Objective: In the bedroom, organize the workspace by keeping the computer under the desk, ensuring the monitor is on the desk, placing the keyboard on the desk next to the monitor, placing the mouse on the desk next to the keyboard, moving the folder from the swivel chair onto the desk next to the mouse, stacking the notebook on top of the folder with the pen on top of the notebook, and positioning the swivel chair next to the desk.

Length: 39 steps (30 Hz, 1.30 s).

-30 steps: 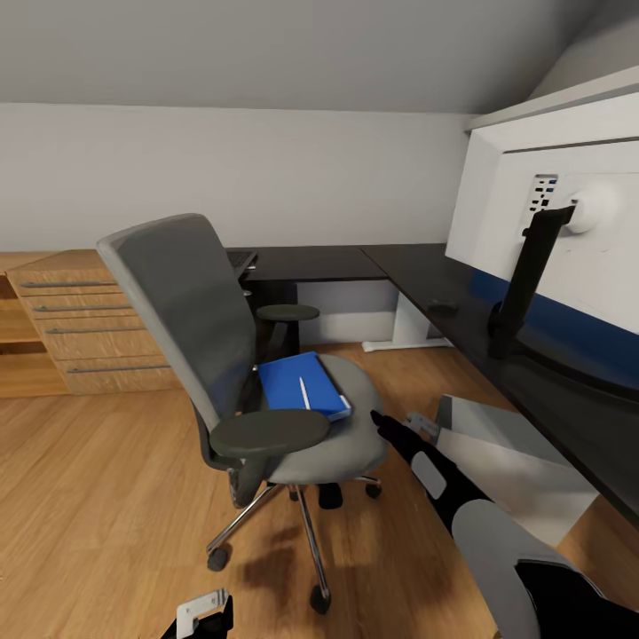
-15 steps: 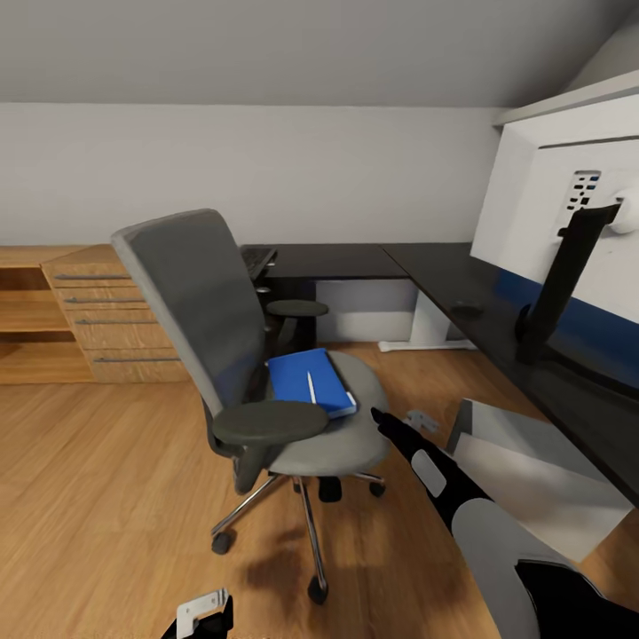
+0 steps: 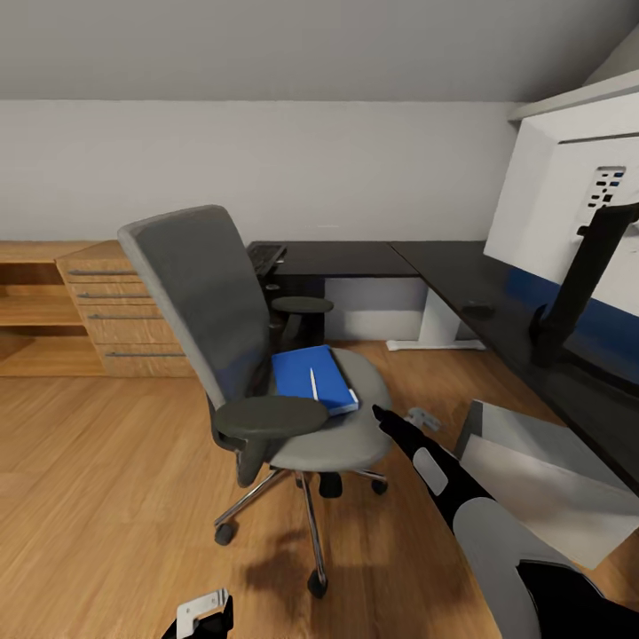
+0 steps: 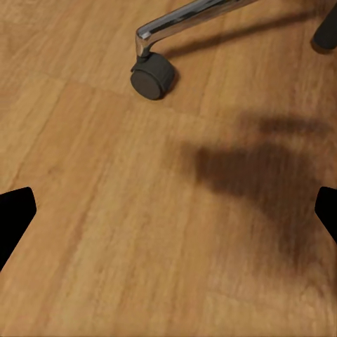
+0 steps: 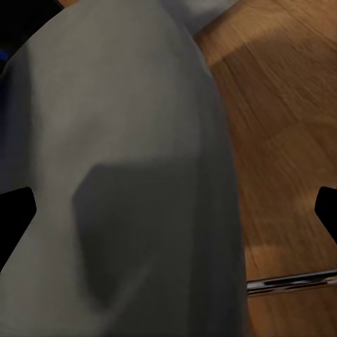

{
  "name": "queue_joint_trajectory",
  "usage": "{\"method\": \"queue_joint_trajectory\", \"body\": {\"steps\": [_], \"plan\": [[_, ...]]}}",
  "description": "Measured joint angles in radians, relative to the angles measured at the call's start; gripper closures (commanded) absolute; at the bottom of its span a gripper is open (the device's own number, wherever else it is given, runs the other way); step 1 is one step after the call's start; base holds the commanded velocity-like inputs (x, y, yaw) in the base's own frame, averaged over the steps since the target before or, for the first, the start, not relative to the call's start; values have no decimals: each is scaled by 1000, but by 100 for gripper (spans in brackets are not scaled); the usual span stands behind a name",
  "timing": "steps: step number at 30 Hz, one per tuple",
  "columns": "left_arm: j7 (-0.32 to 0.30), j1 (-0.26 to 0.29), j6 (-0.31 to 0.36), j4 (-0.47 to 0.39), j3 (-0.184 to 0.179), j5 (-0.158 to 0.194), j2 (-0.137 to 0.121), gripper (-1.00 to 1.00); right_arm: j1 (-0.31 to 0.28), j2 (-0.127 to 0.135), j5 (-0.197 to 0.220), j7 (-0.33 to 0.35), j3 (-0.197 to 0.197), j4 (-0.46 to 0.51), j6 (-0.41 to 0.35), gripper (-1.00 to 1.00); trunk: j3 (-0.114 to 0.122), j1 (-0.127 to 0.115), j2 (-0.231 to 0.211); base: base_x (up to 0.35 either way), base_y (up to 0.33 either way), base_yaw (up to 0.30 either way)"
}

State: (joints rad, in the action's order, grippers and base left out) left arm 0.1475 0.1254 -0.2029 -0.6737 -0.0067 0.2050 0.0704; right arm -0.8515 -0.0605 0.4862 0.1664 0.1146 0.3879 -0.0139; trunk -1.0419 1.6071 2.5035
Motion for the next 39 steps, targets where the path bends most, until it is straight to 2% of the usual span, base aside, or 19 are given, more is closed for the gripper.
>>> {"method": "queue_joint_trajectory", "body": {"steps": [7, 16, 39], "plan": [[0, 0, 0, 0, 0, 0, 0, -100, 0, 9, 0, 1, 3, 0, -1, -100, -1, 0, 0, 0, 0, 10], [-1, 0, 0, 0, 0, 0, 0, -100, 1, 26, -3, -1, 30, 2, -1, -100, -1, 0, 0, 0, 0, 1], [-1, 0, 0, 0, 0, 0, 0, -100, 1, 30, -4, -2, 36, 1, 1, -100, -1, 0, 0, 0, 0, 0]]}}
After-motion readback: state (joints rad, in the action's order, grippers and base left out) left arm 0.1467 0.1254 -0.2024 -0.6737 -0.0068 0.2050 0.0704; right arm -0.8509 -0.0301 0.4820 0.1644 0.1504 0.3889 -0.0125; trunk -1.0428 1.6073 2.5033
